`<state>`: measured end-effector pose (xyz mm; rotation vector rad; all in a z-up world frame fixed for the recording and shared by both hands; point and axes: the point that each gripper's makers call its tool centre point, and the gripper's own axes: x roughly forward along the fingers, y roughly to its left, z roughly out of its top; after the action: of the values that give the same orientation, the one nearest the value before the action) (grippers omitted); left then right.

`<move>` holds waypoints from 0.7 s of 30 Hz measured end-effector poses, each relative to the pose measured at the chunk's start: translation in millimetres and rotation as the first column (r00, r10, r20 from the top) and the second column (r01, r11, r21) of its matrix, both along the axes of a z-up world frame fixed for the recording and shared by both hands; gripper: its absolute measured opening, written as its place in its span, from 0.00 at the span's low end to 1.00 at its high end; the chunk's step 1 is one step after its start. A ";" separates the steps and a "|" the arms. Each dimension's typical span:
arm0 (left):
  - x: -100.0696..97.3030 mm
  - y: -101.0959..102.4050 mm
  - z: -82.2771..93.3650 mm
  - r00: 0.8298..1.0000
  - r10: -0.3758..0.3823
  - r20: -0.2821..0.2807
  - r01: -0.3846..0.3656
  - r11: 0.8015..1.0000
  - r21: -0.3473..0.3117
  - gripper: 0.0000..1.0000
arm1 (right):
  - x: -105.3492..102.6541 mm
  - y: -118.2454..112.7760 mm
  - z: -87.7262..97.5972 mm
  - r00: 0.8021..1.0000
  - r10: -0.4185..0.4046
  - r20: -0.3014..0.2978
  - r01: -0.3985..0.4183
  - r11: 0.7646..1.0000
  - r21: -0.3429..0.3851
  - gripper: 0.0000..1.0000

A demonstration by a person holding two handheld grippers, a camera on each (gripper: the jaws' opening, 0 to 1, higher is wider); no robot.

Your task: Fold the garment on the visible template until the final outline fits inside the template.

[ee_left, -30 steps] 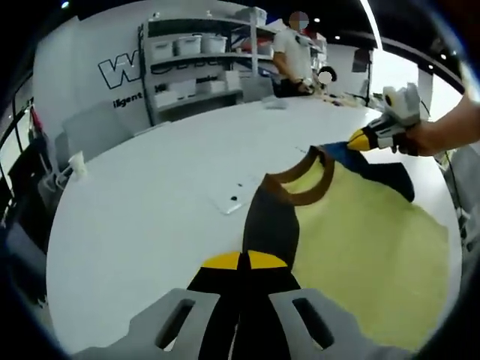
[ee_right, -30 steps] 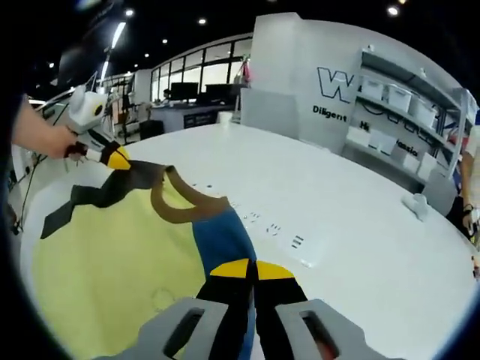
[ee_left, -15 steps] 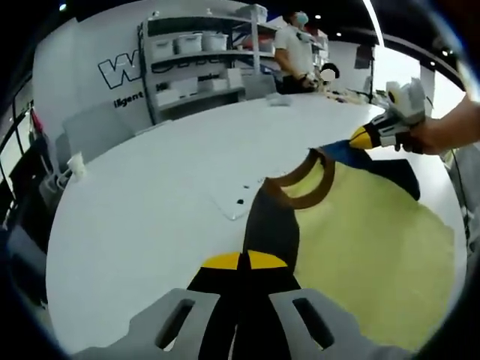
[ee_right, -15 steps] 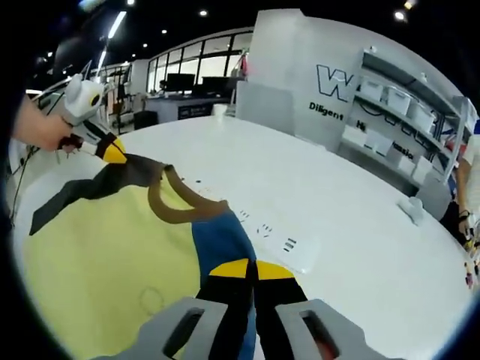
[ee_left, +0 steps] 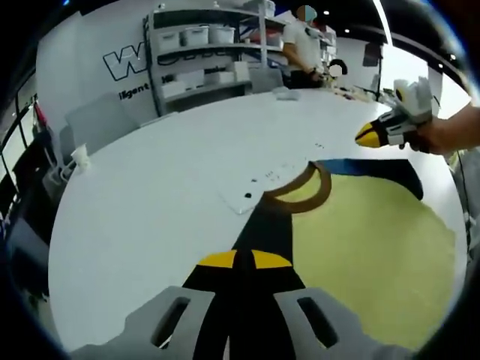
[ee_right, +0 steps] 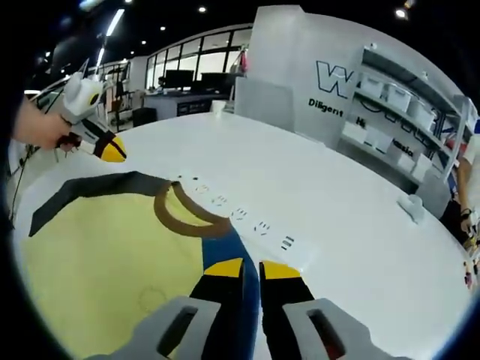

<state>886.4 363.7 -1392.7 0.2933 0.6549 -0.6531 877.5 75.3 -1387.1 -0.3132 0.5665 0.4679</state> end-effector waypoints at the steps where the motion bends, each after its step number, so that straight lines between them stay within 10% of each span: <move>1: -3.4 1.4 2.7 1.000 0.002 0.000 -0.002 1.000 -0.001 0.09 | -1.8 -0.6 0.1 1.000 0.003 -0.001 -0.003 1.000 -0.003 0.07; 21: -94.1 -12.2 48.5 0.991 -0.132 0.015 0.133 0.987 -0.092 0.12 | -90.5 18.7 21.5 0.976 0.218 -0.019 -0.216 0.974 0.069 0.12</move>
<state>792.2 351.4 -1344.1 0.2544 0.5976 -0.8072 787.1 94.0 -1365.7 -0.3068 0.5439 0.7018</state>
